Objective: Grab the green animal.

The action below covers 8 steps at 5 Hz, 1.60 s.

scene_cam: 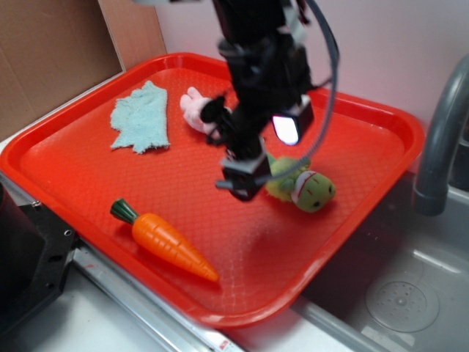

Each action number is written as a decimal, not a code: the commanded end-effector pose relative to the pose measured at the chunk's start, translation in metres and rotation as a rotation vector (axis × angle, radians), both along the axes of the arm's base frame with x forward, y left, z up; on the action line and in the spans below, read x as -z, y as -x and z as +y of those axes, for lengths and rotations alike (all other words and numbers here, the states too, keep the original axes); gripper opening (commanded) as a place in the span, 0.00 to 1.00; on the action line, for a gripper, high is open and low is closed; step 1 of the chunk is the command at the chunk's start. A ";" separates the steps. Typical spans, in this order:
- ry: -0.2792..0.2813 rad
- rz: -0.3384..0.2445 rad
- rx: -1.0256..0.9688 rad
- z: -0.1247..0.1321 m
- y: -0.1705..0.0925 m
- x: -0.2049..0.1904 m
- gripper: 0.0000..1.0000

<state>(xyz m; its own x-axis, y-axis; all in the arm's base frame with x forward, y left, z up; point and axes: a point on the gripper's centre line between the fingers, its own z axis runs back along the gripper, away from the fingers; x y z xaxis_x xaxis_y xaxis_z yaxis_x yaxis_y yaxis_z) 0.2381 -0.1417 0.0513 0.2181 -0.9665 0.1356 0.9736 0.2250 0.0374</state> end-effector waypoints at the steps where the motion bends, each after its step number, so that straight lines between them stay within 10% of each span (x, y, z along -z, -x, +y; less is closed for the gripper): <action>1: -0.024 -0.022 0.007 -0.015 -0.009 0.014 0.98; 2: -0.018 -0.022 0.011 -0.013 -0.008 0.016 0.00; 4: -0.047 -0.019 -0.154 0.005 -0.004 -0.009 0.00; 8: -0.059 0.122 -1.151 0.100 0.047 -0.113 0.00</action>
